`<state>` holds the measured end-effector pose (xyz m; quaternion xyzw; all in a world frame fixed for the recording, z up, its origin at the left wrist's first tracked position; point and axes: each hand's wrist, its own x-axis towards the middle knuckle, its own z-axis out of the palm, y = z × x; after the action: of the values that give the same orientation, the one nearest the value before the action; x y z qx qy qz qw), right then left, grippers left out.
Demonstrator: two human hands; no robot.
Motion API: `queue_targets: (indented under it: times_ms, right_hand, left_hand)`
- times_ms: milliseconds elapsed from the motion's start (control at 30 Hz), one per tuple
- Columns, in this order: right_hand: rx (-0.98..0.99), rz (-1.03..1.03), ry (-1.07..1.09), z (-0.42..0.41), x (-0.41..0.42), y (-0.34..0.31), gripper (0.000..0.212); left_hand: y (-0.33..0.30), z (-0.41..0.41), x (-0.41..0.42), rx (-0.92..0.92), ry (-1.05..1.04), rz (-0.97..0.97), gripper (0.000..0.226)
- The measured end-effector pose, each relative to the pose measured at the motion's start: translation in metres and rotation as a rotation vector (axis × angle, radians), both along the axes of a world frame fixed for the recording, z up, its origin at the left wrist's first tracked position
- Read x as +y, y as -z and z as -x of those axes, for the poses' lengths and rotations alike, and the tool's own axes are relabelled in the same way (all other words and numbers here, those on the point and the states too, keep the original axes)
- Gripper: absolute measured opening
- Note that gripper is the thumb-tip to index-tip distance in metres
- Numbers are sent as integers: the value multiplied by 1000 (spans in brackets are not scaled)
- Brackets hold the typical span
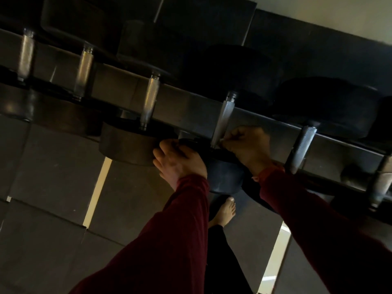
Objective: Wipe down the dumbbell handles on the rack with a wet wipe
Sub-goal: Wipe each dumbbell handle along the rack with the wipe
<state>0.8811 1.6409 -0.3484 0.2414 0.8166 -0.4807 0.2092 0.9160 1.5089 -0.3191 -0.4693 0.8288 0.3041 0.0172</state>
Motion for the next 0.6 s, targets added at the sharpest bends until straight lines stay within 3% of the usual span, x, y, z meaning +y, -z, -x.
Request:
queue_targets:
  times_ms: [200,367,433,533,600]
  right_hand:
    - [159,-23,418,24,-13,-3,10]
    - [152,68,838,51,-32,-6,20]
    - [109,103,881,46,-40,-5,15]
    - [68,95,828,37,-44,-1,28]
    - [123,92,779,34,-44,3,14]
  left_hand:
    - [3,-1,-1,2,11,12,24]
    - [4,-2,0,6,23,26,23]
    - [4,-2,0,17,33,32,23]
    - [5,-3,1,18,42,43,21]
    - [6,-3,0,14,55,48,21]
